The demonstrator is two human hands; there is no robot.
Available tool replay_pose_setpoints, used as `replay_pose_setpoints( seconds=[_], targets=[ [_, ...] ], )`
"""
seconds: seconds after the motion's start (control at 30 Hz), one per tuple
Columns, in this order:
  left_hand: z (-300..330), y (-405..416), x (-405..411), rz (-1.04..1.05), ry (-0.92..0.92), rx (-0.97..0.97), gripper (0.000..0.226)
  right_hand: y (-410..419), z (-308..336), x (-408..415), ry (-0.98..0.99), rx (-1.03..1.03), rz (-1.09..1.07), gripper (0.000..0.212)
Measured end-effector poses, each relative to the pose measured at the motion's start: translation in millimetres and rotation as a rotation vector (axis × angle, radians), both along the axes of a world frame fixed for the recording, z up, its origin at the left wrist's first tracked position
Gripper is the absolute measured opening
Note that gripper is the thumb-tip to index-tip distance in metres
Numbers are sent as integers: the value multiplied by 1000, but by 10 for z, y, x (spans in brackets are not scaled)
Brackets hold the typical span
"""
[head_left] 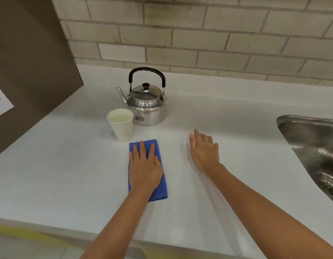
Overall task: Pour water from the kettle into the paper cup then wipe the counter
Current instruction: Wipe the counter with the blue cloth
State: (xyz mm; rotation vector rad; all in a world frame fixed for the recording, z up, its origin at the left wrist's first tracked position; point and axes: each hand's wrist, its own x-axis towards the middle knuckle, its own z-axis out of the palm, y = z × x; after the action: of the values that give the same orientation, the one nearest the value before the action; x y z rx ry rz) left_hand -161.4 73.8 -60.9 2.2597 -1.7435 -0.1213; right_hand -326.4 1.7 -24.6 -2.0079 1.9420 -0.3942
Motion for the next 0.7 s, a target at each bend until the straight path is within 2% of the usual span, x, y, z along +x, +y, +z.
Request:
replay_pose_setpoints(
  seconds=[0.3, 0.4, 0.53, 0.7],
  targets=[
    [164, -946, -504, -85, 68, 50, 52, -25, -190, -50, 49, -9, 57, 49],
    [107, -708, -378, -124, 79, 46, 51, -10, -244, 14, 101, -54, 27, 50],
    [50, 8, -25, -123, 132, -19, 51, 21, -283, 202, 222, -83, 55, 54],
    [103, 584, 800, -19, 113, -18, 50, 51, -264, 527, 179, -86, 127, 52]
  ],
)
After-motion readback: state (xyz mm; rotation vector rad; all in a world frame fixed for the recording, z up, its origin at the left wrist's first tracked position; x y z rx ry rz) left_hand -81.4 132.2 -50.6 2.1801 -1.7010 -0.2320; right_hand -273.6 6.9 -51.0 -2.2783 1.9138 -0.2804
